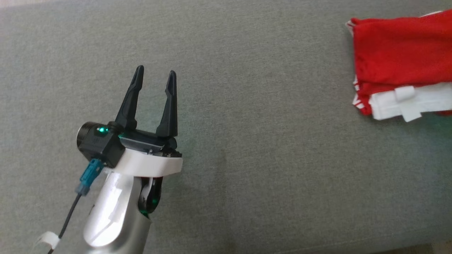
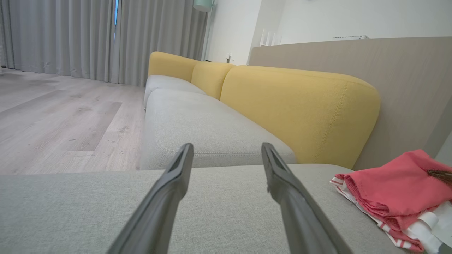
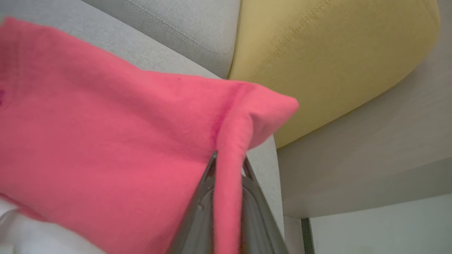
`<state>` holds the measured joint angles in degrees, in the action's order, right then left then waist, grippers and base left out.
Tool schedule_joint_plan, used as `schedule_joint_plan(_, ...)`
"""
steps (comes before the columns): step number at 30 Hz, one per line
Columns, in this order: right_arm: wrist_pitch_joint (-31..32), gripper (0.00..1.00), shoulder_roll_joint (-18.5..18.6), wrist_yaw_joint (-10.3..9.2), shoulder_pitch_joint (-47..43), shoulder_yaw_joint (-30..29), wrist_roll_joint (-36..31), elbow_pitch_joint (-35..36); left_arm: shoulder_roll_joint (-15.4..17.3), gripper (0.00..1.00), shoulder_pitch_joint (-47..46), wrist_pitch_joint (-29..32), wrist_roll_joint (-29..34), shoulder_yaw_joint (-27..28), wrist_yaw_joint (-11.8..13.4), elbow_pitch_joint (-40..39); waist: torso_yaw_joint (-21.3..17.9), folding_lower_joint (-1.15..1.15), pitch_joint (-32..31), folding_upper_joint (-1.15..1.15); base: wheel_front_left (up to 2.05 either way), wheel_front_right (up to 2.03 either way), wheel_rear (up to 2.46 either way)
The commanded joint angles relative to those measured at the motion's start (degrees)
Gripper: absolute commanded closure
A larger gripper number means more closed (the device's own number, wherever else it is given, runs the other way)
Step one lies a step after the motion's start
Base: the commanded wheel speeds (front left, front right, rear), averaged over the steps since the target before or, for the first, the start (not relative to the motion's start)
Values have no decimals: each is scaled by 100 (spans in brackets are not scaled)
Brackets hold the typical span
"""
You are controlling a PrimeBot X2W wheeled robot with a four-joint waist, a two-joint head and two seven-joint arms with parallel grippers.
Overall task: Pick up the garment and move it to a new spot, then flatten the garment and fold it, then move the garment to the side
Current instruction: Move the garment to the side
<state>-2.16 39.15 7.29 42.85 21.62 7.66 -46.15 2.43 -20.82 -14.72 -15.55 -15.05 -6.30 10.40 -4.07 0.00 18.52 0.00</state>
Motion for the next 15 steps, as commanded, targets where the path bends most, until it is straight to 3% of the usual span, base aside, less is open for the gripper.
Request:
schedule_joint_plan(1,20,100,305,20,45,-52,52,64,44,0,-166,-28,68,148,-36,-166,39,0,28,0,0,0,0)
schedule_joint_plan(14,101,100,297,20,-39,-398,-127,-138,44,0,-177,-28,136,285,-74,-171,112,0,142,0,0,0,0)
schedule_joint_plan(15,108,78,276,20,-37,-453,-145,-142,44,0,-180,-28,138,292,-76,-167,110,0,143,0,0,0,0)
